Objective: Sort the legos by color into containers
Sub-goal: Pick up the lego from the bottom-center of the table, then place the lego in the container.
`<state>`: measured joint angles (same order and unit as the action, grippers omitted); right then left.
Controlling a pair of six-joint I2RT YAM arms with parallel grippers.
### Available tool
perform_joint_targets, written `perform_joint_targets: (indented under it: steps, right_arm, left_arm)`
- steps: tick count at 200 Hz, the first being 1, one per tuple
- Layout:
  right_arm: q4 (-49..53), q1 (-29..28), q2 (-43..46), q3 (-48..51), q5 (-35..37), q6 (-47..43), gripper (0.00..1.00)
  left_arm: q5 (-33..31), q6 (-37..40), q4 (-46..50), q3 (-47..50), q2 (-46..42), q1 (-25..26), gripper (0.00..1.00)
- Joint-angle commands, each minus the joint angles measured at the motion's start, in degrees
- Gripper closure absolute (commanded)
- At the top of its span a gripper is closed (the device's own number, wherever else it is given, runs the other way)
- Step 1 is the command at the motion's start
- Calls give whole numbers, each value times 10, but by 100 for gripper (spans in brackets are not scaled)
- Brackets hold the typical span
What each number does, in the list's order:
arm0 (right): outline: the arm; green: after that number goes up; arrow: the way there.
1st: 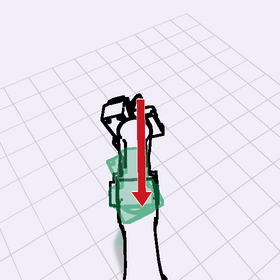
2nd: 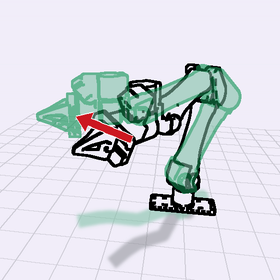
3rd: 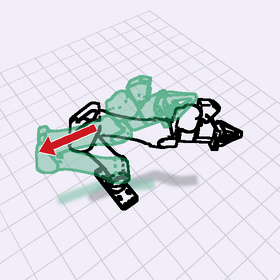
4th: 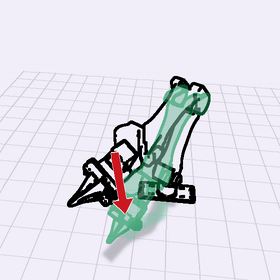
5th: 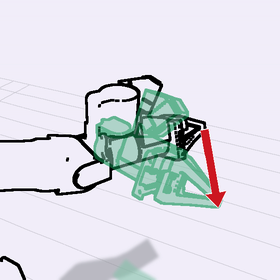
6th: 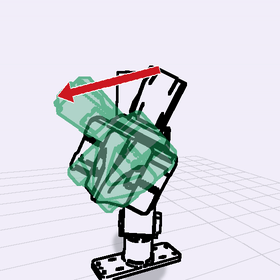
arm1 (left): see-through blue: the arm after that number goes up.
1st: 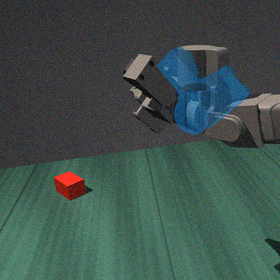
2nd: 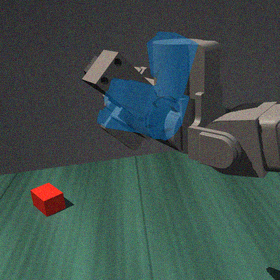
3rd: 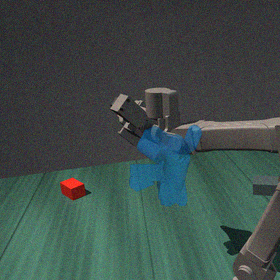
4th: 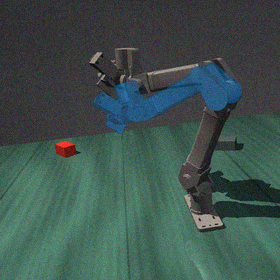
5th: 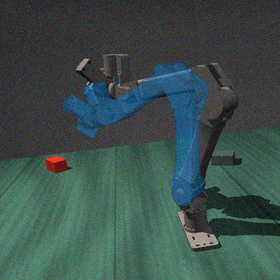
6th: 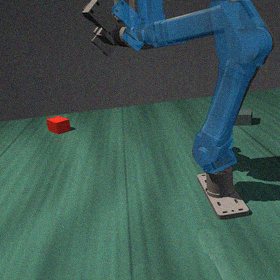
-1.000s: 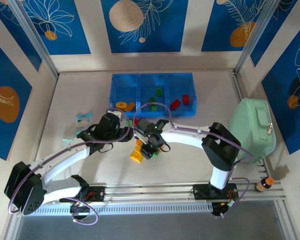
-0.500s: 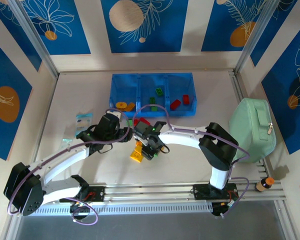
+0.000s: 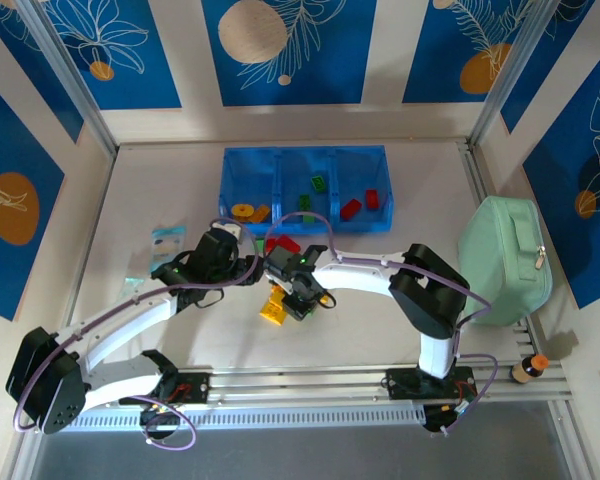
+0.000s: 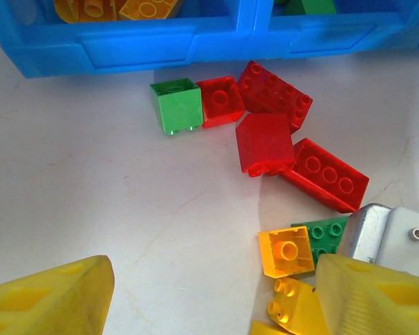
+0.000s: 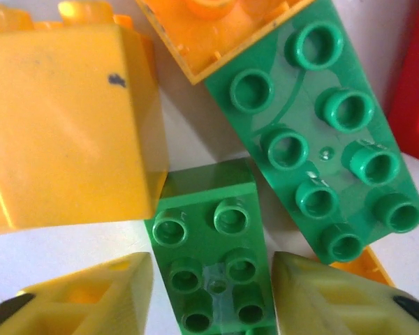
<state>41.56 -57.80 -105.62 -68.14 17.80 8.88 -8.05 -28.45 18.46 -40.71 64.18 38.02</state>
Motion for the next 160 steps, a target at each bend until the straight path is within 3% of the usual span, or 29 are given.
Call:
perform_joint_targets:
  steps: [1, 66, 91, 122, 160]
  right_arm:
    - [23, -6, -14, 0, -13, 6, 53]
    - [39, 2, 23, -16, -29, 9, 74]
    - [71, 11, 69, -48, -29, 9, 76]
    - [81, 94, 107, -103, -36, -1, 76]
    - [108, 191, 68, -232, -52, 16, 75]
  left_arm:
    - [-6, 8, 2, 4, -14, 3, 24]
    - [-25, 19, 3, 12, -73, 2, 24]
    - [-34, 23, 18, 15, -91, 1, 24]
    - [-26, 21, 21, 26, -110, 1, 24]
    - [-20, 10, 29, 39, -132, 2, 24]
